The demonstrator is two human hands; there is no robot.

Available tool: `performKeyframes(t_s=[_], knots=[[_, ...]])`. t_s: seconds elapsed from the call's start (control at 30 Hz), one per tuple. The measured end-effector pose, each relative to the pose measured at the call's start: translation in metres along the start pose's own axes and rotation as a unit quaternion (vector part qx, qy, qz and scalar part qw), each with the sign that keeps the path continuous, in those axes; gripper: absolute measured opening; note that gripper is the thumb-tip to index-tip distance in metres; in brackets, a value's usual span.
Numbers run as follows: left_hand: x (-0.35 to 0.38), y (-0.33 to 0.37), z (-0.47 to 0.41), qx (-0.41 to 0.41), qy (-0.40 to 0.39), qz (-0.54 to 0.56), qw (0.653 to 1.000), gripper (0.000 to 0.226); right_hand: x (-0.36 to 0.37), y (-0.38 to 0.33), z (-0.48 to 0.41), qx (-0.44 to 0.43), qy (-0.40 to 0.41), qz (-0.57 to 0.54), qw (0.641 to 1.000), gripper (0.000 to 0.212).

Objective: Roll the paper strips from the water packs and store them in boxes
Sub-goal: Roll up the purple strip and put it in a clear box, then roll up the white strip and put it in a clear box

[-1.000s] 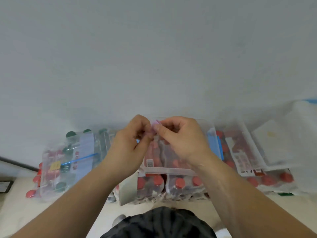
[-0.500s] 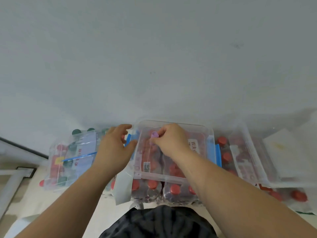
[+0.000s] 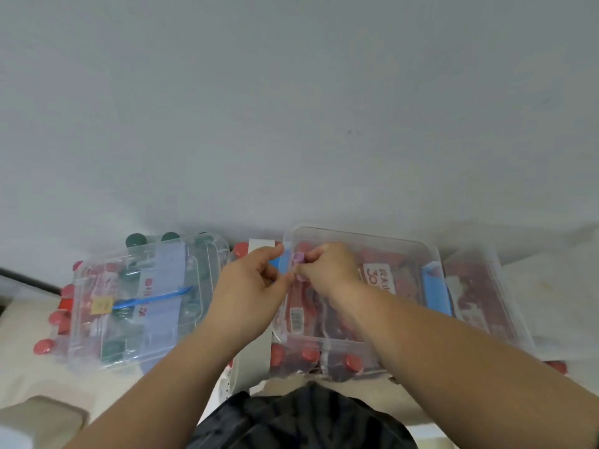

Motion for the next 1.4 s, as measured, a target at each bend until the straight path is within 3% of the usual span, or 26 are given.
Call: performKeyframes(t_s=[0.13,0.27,0.5,0.63,0.77,0.87,1.07,1.17,1.3,1.4], knots=[[-0.002,0.005,0.001,0.011,-0.004,0.004,1.000,0.048,-0.001,0.001,0.006,0.054,-0.061,-0.001,0.997,0.035],[-0.002,0.009,0.003,0.013,-0.008,0.000,1.000,0.050,0.009,0.008,0.002,0.092,-0.117,0.015,0.989,0.033],[0.000,0.009,0.003,0.011,-0.011,0.000,1.000,0.048,0.023,0.028,-0.006,0.171,-0.078,-0.148,0.971,0.010],[0.001,0.009,0.003,0.013,-0.009,-0.006,1.000,0.049,0.026,0.031,-0.008,0.168,-0.069,-0.139,0.973,0.009],[0.001,0.009,0.002,0.017,-0.006,-0.010,1.000,0.049,0.021,0.034,-0.012,0.147,-0.037,-0.126,0.980,0.024],[0.003,0.007,0.002,0.020,-0.007,-0.018,1.000,0.049,0.018,0.035,-0.013,0.147,-0.023,-0.121,0.981,0.008],[0.004,0.009,0.000,0.032,0.000,-0.046,0.998,0.049,0.009,0.019,0.002,0.164,-0.070,-0.172,0.969,0.013],[0.005,0.012,0.000,0.028,-0.002,-0.059,0.998,0.047,-0.004,0.010,0.017,0.133,-0.091,-0.184,0.970,0.019],[0.000,0.016,0.004,0.013,0.021,-0.101,0.995,0.046,-0.024,-0.005,0.033,0.019,-0.055,-0.140,0.988,0.041],[-0.012,0.019,0.008,-0.006,0.063,-0.109,0.992,0.044,-0.038,-0.019,0.042,-0.063,-0.034,-0.126,0.989,0.037]])
Point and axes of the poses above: each hand's wrist, its own z-axis away from the middle knuckle, its own x-axis out of the palm, y = z × x, the point moved 7 cm from there along -z, towards the middle knuckle, and after that the axes turned 4 degrees about -x, right-handed, at the moved point
